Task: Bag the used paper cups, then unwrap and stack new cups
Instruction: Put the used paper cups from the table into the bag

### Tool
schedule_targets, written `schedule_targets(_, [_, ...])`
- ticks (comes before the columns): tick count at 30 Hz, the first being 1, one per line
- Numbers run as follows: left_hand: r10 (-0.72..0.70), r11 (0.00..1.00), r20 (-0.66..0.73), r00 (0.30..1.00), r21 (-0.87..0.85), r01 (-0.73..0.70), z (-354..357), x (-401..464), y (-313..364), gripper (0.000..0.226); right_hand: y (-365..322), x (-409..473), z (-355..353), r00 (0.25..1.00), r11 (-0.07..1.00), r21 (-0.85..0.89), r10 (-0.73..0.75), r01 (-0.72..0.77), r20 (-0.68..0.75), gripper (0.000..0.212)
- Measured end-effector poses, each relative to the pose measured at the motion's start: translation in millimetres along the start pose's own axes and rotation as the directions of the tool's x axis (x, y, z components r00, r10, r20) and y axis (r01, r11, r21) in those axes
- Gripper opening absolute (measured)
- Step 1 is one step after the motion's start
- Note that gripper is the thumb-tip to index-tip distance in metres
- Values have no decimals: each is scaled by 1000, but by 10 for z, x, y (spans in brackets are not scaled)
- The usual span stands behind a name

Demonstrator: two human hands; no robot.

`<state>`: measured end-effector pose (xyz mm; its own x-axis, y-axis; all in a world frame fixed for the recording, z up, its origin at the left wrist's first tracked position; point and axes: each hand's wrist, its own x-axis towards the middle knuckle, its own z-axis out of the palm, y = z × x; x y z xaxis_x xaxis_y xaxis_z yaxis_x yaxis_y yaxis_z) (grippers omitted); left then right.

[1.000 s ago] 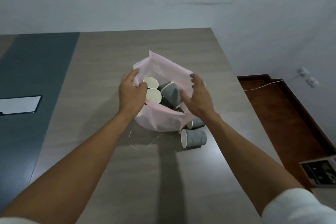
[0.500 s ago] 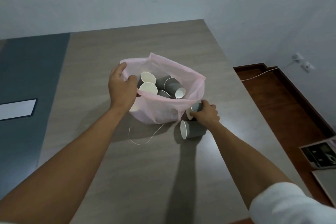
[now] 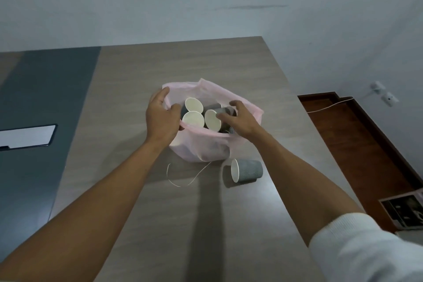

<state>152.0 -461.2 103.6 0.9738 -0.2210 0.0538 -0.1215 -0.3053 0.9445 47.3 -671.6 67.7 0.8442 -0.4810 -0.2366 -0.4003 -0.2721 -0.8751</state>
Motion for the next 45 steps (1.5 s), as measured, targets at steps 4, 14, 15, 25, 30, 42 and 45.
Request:
schedule_targets(4, [-23,998,17,1000,-57,24,47,-37,56,59,167,-256,-132,872,990,-119,-124,77,-474,22])
schedule_targets(14, [-27,997,-54,998,-74,23,21,-25,33,66,986,-1005,122,933,725,-605,346,-330,-94,91])
schedule_targets(15, [-24,998,-52,998,-68,21,13,-46,33,66,1050,-1004,180,926,722,-595,361,-353,-111,91])
schedule_targets(25, [49,997,4,999,-63,-49,-59,-160,81,58,-192,-780,-697,847,939,175,171,-295,504,73])
schedule_targets(30, [75,997,13,997,2,-75,-77,-160,92,53,-547,-239,-242,995,969,245,-50,26,90,57])
schedule_targets(42, [97,995,-55,994,43,-95,-121,26,32,47,-206,419,-12,811,940,-316,-82,-131,-580,33])
schedule_targets(45, [73,997,-98,993,27,-71,-117,47,24,41,85,519,-219,739,881,-98,323,-463,-591,67])
